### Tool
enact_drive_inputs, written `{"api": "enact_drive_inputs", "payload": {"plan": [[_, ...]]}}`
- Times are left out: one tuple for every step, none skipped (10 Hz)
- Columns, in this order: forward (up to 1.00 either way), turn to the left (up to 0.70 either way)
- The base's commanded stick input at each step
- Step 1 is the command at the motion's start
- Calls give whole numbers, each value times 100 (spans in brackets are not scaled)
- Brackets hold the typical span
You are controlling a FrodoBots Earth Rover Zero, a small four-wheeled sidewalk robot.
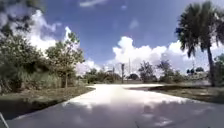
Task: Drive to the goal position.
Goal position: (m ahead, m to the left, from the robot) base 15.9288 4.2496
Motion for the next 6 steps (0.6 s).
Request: {"api": "enact_drive_inputs", "payload": {"plan": [[85, 6], [85, 8], [85, 5], [85, 1], [85, 0], [85, 0]]}}
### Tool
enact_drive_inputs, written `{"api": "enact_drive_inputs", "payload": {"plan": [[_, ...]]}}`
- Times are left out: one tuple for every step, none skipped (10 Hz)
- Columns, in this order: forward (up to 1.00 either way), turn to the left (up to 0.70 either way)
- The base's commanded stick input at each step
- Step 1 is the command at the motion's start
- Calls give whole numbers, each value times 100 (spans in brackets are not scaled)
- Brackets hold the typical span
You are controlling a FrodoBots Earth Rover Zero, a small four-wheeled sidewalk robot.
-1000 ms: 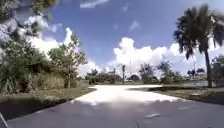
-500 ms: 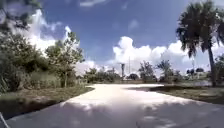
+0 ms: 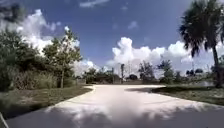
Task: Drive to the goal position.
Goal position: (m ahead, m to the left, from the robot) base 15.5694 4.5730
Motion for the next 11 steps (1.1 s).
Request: {"api": "enact_drive_inputs", "payload": {"plan": [[85, 0], [85, 0], [85, 0], [85, 0], [85, 0], [85, 0], [85, 0], [85, 0], [85, 0], [85, 0], [85, 0]]}}
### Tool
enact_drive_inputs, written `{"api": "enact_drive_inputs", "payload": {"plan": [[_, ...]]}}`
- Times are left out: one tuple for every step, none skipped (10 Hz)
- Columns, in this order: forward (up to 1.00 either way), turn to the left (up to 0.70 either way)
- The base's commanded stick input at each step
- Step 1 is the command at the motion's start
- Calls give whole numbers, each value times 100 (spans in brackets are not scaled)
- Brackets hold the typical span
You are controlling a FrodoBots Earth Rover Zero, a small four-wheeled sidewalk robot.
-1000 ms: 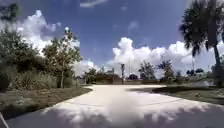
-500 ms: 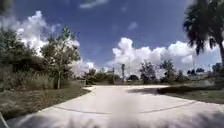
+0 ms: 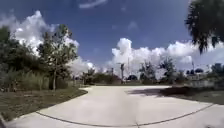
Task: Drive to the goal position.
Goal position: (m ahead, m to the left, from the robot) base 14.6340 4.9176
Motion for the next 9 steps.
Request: {"api": "enact_drive_inputs", "payload": {"plan": [[85, 0], [85, 0], [85, 0], [85, 0], [85, 0], [85, 0], [85, 0], [85, 0], [85, 0]]}}
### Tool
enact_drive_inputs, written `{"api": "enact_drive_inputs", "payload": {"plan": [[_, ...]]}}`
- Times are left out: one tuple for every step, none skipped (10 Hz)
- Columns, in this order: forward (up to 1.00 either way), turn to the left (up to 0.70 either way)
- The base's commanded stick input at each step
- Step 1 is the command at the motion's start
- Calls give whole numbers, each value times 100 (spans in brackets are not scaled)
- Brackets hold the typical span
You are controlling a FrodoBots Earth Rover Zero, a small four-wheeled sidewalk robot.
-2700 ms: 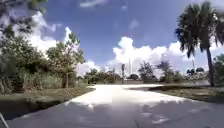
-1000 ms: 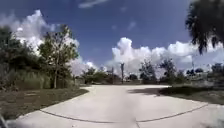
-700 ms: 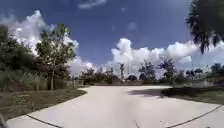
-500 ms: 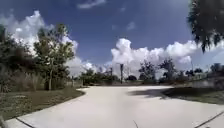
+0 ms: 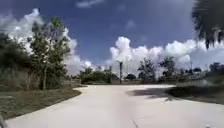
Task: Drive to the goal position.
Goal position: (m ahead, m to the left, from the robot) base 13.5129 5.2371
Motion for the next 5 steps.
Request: {"api": "enact_drive_inputs", "payload": {"plan": [[85, 0], [85, 0], [85, 0], [85, 0], [85, 0]]}}
